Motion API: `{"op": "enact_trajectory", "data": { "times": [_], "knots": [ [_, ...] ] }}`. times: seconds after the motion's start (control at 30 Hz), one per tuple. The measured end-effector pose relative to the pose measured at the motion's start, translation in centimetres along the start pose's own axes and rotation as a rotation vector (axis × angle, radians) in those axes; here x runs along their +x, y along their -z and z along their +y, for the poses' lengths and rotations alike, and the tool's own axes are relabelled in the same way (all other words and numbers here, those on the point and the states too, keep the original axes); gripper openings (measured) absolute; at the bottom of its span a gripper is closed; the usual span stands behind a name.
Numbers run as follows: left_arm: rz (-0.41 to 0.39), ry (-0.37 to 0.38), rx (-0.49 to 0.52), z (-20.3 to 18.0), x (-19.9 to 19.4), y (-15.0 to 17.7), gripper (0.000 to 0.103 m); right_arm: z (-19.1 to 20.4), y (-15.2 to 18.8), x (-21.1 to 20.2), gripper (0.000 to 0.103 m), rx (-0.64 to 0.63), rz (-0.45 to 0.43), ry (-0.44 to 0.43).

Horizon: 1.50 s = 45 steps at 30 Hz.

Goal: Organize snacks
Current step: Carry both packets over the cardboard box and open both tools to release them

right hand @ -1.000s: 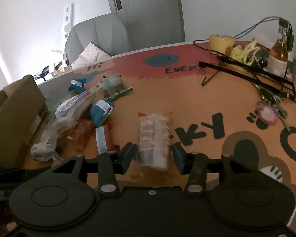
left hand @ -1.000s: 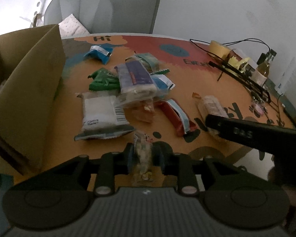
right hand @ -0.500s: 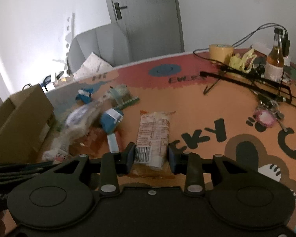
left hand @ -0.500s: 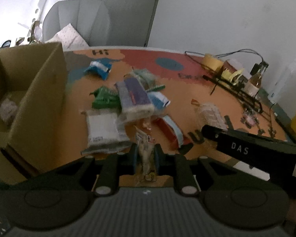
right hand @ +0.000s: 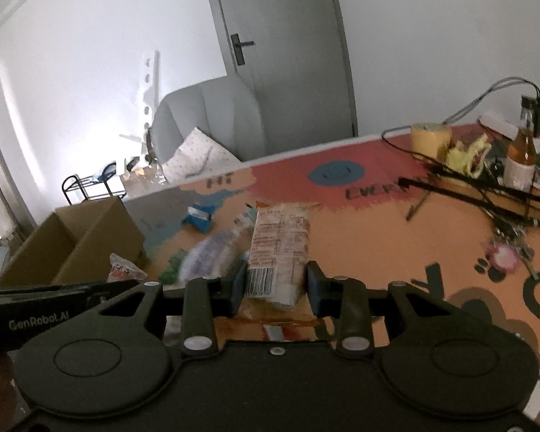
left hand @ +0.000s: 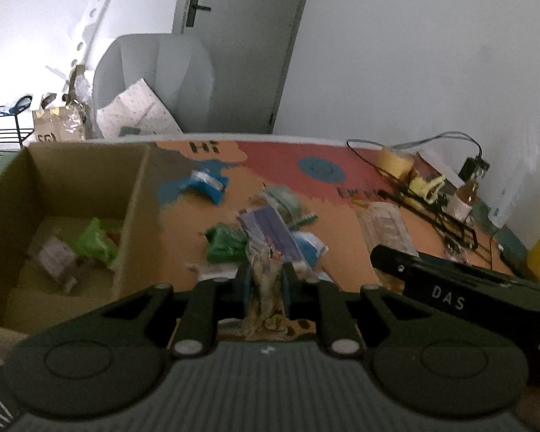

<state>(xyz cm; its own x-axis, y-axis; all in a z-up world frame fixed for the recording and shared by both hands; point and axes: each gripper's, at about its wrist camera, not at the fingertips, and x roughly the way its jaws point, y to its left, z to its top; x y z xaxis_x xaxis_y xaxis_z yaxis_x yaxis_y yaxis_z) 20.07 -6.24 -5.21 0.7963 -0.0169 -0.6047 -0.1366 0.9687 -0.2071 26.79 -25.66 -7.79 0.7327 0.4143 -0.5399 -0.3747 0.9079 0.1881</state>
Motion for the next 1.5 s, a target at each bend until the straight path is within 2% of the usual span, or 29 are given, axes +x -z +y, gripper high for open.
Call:
{"op": "enact_trajectory", "data": {
  "times": [0.43,0.9,1.4,1.5],
  "knots": [
    [-0.084,-0.032,-0.022,3.6,-3.1,-2.8,0.016,3.7,-2.3,-0.1,0.034,-0.021,-0.064,-0.057],
    [-0.139,-0.092,-0.078,9.0,-5.5,-4.6,0.016,9.0,-4.1,1.3,0.034,-0.069,-0.077,-0.143],
    [-0.095,-0.154,-0.148,15.0,-5.0,-4.5,0.017,14.1,-4.2,3.8,0.034,-0.094,-0.029,-0.229],
    [-0.073,-0.168,-0.151,15.7,-4.6,-4.3,0.021,14.9,-4.1,4.3,0.034,-0.097,-0.015,-0.241]
  ]
}}
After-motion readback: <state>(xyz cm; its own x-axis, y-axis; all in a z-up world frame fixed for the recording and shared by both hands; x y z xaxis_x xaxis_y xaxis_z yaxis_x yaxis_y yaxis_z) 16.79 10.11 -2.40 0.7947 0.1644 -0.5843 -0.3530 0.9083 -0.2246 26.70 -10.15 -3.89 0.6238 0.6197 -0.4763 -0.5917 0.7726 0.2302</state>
